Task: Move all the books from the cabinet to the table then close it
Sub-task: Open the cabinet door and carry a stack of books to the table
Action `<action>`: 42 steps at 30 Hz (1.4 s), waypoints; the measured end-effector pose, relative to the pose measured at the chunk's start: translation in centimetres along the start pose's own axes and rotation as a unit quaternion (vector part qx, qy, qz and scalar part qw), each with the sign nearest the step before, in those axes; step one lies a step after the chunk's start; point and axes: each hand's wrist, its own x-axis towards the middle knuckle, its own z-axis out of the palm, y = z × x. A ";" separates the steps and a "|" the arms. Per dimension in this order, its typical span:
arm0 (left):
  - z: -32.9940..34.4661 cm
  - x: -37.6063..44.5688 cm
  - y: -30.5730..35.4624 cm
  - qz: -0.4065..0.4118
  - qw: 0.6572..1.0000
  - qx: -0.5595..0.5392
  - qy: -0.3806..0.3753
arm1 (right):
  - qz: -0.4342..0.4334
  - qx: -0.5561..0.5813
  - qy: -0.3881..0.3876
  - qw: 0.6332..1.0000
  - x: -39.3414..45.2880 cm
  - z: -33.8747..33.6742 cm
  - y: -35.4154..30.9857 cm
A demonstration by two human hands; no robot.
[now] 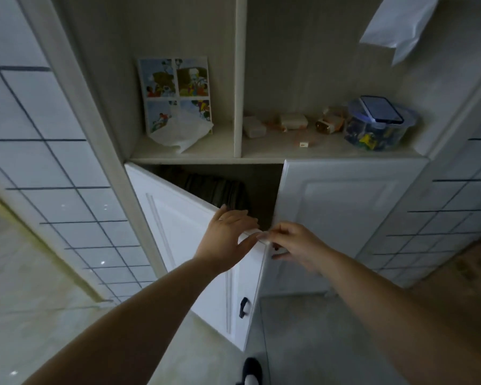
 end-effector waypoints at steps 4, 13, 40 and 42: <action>-1.6 -4.8 0.2 -0.049 0.998 -0.008 0.023 | 0.027 0.031 -0.072 0.997 -2.4 3.3 -0.3; -6.8 -14.5 -0.9 -0.235 0.964 -0.119 0.027 | 0.054 -0.053 -0.240 0.968 -4.8 12.4 -2.8; -17.9 -25.4 -9.8 -0.541 0.759 -0.234 0.277 | 0.072 0.033 -0.216 0.973 -0.5 35.5 -8.5; -17.8 -25.4 -9.9 -0.542 0.756 -0.235 0.280 | 0.072 0.022 -0.220 0.973 -0.2 35.4 -8.4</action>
